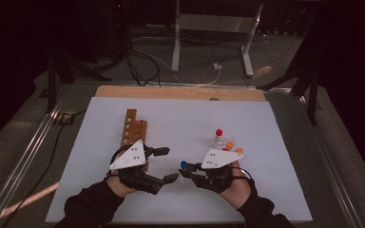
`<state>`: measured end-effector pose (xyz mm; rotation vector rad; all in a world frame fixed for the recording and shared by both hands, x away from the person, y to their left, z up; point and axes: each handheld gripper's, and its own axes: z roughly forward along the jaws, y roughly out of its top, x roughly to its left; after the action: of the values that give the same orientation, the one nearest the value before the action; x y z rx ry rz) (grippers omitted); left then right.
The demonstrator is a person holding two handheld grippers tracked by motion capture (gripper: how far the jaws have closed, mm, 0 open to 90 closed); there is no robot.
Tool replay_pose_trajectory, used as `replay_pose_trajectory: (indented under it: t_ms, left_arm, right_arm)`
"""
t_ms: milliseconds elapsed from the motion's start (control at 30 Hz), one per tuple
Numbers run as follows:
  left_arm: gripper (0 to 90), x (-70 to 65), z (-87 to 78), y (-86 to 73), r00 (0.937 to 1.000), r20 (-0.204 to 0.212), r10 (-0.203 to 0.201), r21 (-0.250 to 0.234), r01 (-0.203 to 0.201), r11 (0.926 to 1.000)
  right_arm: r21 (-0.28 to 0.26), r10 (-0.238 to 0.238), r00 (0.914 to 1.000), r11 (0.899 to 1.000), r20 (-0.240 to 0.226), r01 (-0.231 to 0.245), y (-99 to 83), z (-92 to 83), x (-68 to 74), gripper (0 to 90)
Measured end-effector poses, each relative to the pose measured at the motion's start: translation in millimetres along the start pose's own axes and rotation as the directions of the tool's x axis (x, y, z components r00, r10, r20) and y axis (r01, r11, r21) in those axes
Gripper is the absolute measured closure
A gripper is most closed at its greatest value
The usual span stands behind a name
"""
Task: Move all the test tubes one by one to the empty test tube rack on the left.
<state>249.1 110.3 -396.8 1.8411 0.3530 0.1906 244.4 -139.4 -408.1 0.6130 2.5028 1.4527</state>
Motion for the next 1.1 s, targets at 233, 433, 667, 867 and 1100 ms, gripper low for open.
replay_pose_trajectory:
  t_ms: [233, 433, 667, 867, 1100]
  left_arm:
    - [44.4, -1.6, 9.0, 1.7, 0.9998, 0.013, 0.013, 0.008, -0.013, 0.9999]
    - [56.5, -1.9, 14.1, 1.1, 0.9993, 0.034, 0.017, 0.018, -0.018, 0.9997]
    - [65.9, -2.1, 19.6, 0.5, 0.9993, 0.030, 0.024, 0.026, -0.024, 0.9994]
    - [76.0, -1.6, 20.0, 1.5, 0.9990, 0.026, 0.037, 0.029, -0.037, 0.9989]
    - [77.7, -1.6, 18.2, 5.1, 0.9980, 0.019, 0.060, 0.036, -0.061, 0.9975]
  right_arm:
    - [0.004, -0.003, 1.0000, 1.000, -0.006, 0.003, 0.2, 2.7, 2.0, 76.5]
    - [0.003, -0.001, 1.0000, 1.000, -0.007, 0.001, 0.2, 2.4, 2.1, 76.5]
    - [0.003, -0.004, 1.0000, 1.000, -0.008, 0.004, 0.1, 2.6, 3.1, 76.5]
    - [0.002, -0.002, 1.0000, 1.000, -0.006, 0.002, 0.5, 2.9, 3.0, 76.5]
    - [-0.008, -0.007, 1.0000, 1.000, -0.005, 0.007, 1.1, 2.6, 2.7, 75.5]
